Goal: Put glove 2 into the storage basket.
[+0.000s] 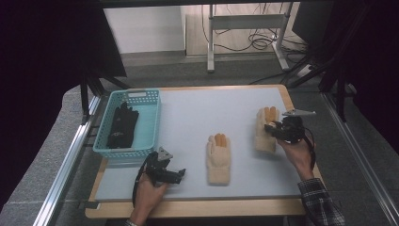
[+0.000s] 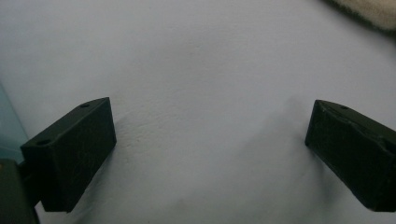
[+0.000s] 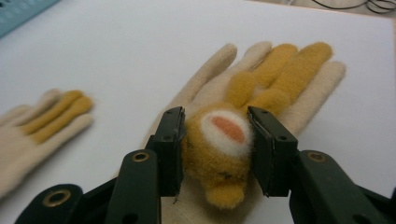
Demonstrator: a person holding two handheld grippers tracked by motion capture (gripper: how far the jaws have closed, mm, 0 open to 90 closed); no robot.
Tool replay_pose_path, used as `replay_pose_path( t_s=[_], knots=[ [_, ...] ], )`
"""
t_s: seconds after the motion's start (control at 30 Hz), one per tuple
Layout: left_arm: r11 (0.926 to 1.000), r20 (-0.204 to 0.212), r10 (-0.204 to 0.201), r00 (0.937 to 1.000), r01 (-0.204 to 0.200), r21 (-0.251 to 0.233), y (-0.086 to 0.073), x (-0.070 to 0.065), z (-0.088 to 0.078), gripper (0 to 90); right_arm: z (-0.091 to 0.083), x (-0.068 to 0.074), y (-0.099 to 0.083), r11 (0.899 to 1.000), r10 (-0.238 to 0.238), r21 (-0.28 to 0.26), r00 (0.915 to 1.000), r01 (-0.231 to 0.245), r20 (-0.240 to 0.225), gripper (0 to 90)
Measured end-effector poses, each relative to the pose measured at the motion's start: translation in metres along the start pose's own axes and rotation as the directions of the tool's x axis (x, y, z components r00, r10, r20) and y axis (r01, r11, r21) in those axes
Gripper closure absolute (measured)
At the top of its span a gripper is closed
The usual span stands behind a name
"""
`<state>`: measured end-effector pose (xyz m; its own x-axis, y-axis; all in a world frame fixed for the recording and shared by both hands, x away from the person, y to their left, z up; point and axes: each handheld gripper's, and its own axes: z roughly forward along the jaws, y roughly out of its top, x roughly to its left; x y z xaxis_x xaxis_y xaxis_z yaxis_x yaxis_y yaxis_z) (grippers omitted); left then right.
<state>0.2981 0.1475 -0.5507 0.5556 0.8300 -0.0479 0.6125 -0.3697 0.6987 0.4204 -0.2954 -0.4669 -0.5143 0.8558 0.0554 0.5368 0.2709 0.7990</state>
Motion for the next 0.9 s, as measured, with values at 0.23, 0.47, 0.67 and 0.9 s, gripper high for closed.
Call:
replay_pose_path(
  t_s=[0.23, 0.47, 0.67, 0.9],
  knots=[
    [1.0000, 0.000, 0.000, 1.0000, 0.000, 0.001, 0.000, 0.000, 0.000, 2.1, -0.010, 0.028, 0.001, 1.000, -0.026, -0.016, 0.9958, 0.024, -0.088, 57.1],
    [1.0000, 0.000, 0.001, 1.0000, -0.001, 0.001, 0.000, 0.000, 0.000, 2.1, -0.013, 0.059, 0.002, 0.999, -0.045, -0.019, 0.9854, 0.042, -0.164, 57.0],
    [1.0000, -0.001, 0.000, 1.0000, 0.000, -0.002, 0.000, 0.000, 0.000, 2.1, -0.015, 0.088, 0.002, 0.999, -0.052, -0.017, 0.9732, 0.049, -0.224, 57.0],
    [1.0000, -0.002, -0.001, 1.0000, 0.001, -0.002, 0.000, 0.000, 0.000, 2.1, -0.011, 0.125, 0.000, 0.999, -0.050, -0.011, 0.9664, 0.049, -0.252, 57.0]
  ],
)
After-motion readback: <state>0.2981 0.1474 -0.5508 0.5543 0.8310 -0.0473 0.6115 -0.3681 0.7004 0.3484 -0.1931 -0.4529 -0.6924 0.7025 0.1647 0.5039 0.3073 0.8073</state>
